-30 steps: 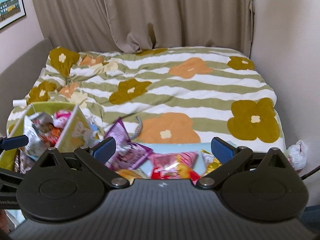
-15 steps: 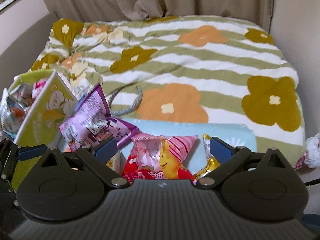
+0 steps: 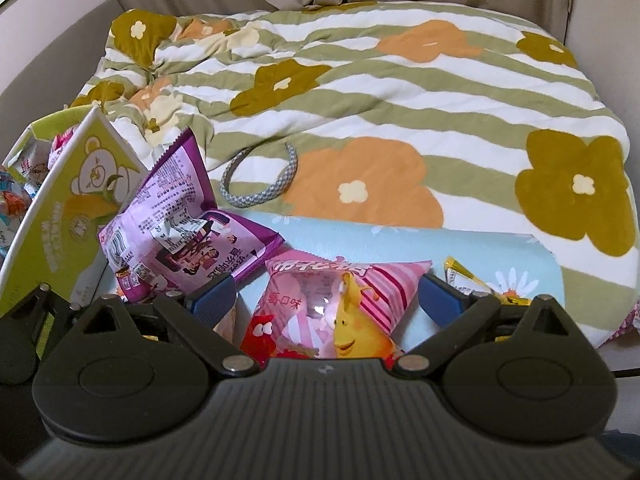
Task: Organize snacks
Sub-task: 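Grasp the cream cracker bag with the left tool while the right tool grasps the pink-yellow candy bag, then carry both held bags over the yellow-green box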
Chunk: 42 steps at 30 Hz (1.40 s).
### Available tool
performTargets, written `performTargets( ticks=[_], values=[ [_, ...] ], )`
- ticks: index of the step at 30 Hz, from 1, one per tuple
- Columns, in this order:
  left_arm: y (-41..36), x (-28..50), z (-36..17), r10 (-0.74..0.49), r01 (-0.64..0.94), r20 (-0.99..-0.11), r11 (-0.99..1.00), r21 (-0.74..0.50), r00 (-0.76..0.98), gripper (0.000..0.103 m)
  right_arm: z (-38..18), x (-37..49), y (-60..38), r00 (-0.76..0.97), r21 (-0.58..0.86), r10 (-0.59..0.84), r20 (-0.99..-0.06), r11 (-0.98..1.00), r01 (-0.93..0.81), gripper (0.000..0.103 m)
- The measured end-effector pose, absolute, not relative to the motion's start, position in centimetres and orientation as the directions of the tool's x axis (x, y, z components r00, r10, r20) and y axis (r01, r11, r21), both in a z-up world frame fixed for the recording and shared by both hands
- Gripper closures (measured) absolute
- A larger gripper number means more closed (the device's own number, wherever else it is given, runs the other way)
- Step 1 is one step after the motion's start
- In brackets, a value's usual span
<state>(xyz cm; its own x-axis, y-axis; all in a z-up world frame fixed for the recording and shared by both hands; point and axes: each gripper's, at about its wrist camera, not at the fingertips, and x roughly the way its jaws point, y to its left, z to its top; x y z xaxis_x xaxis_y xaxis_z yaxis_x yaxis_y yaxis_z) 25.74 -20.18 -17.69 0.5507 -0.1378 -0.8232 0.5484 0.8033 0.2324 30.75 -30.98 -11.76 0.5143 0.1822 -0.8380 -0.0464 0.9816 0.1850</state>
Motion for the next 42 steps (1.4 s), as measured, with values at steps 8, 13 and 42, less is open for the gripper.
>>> performTargets(
  ticks=[8, 13, 42],
  values=[
    [-20.4, 25.4, -18.0, -0.151, 0.579, -0.829, 0.782, 0.233, 0.538, 0.033, -12.6, 31.3, -30.7, 0.496, 0.172, 0.179, -0.85, 0.983, -0.06, 0.0],
    [-19.7, 25.0, -17.8, -0.155, 0.578, -0.84, 0.788, 0.213, 0.52, 0.039, -13.1, 31.4, -30.2, 0.478, 0.152, 0.174, -0.861, 0.985, -0.084, 0.0],
    [-16.4, 21.2, -13.6, -0.123, 0.443, -0.813, 0.879, 0.178, 0.569, 0.044, -10.8, 27.9, -29.2, 0.513, 0.091, 0.158, -0.844, 0.984, -0.153, 0.016]
  ],
)
